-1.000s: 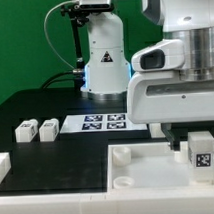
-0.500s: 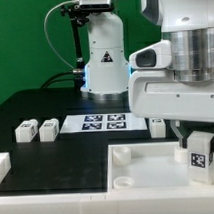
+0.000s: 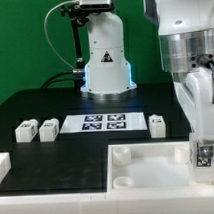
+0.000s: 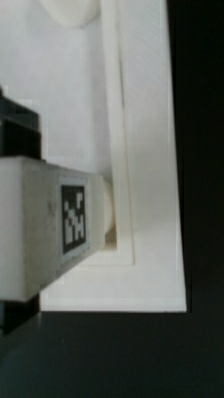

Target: Assemble one leg

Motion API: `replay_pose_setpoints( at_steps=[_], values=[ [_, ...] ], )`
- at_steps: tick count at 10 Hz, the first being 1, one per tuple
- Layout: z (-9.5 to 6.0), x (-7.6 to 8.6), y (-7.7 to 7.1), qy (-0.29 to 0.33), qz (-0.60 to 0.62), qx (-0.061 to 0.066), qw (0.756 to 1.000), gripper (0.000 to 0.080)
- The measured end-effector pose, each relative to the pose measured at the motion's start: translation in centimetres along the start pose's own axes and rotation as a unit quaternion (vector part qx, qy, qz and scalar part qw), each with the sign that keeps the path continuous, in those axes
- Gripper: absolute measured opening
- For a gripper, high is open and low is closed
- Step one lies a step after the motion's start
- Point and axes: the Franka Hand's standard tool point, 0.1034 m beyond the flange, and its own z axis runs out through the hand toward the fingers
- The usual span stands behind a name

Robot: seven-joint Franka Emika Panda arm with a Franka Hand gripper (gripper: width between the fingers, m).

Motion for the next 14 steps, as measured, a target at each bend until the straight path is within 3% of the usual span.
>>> replay_pose_setpoints(
  at_steps=[2,3,4,5,6,9,10,11,14],
  values=[
    [0.06,0.04,0.00,0.002,-0.057,0.001,0.998,0.0294],
    [0.11,-0.07,-0.03,0.003,-0.155,0.002,0.988,0.0366],
    [-0.04,0.05,-0.25,0.004,-0.255,0.003,0.967,0.0502],
    [-0.07,-0.02,-0.28,0.004,-0.326,0.003,0.945,0.0502],
    [-0.05,0.06,-0.28,0.005,-0.361,0.002,0.933,0.0618],
    [-0.09,0.26,-0.33,0.009,-0.491,-0.001,0.871,0.0648],
    [-0.24,0.40,-0.45,0.024,-0.594,-0.011,0.804,0.0648],
    [-0.26,0.76,-0.54,0.024,-0.668,-0.014,0.743,0.0649],
    [-0.21,0.75,-0.51,0.023,-0.637,-0.013,0.771,0.0640]
  ],
)
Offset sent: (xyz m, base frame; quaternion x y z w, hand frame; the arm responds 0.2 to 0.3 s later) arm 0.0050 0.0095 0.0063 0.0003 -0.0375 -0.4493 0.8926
